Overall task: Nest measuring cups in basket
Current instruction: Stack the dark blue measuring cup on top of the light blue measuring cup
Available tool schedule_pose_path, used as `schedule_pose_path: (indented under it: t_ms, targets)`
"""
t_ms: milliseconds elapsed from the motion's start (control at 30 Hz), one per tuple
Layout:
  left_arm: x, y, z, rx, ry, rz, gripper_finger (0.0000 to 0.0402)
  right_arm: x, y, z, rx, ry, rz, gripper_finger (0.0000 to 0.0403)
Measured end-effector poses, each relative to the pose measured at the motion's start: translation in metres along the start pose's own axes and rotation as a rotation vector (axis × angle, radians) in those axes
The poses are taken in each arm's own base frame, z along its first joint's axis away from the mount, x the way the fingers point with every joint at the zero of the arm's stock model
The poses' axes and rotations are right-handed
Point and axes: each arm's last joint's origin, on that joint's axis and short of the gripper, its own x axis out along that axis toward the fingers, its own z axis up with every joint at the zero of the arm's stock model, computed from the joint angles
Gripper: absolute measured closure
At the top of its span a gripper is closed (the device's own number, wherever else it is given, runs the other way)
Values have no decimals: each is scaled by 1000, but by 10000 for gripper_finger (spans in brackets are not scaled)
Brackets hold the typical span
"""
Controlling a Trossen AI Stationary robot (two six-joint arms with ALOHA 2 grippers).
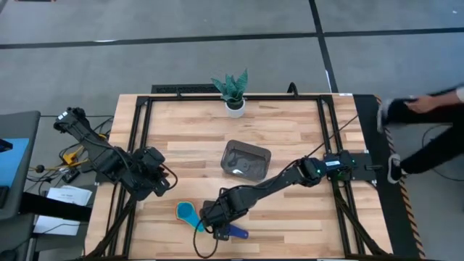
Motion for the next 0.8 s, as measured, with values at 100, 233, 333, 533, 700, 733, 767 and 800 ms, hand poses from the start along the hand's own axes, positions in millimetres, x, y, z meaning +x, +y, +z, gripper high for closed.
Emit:
schedule_pose_path:
  t_ms: [100,233,333,533,700,733,767,800]
  targets:
    - [0,0,0,4,1,0,292,10,-3,-6,18,22,-20,198]
    - [0,0,0,23,1,0,292,22,-3,-17,22,76,-29,210]
    - [0,0,0,38,2,0,292,28,-2,-21,35,84,-10,217]
    - [0,1,0,50,4,8,292,29,0,-19,50,74,21,231]
    - [0,2,-1,56,7,19,292,29,-6,-16,67,69,4,279]
    - [0,2,-1,56,7,18,292,29,-8,-16,69,70,3,294]
    - [0,2,-1,56,8,19,292,30,-8,-16,68,69,3,308]
    - [0,2,-1,56,8,18,292,32,-8,-16,66,68,9,322]
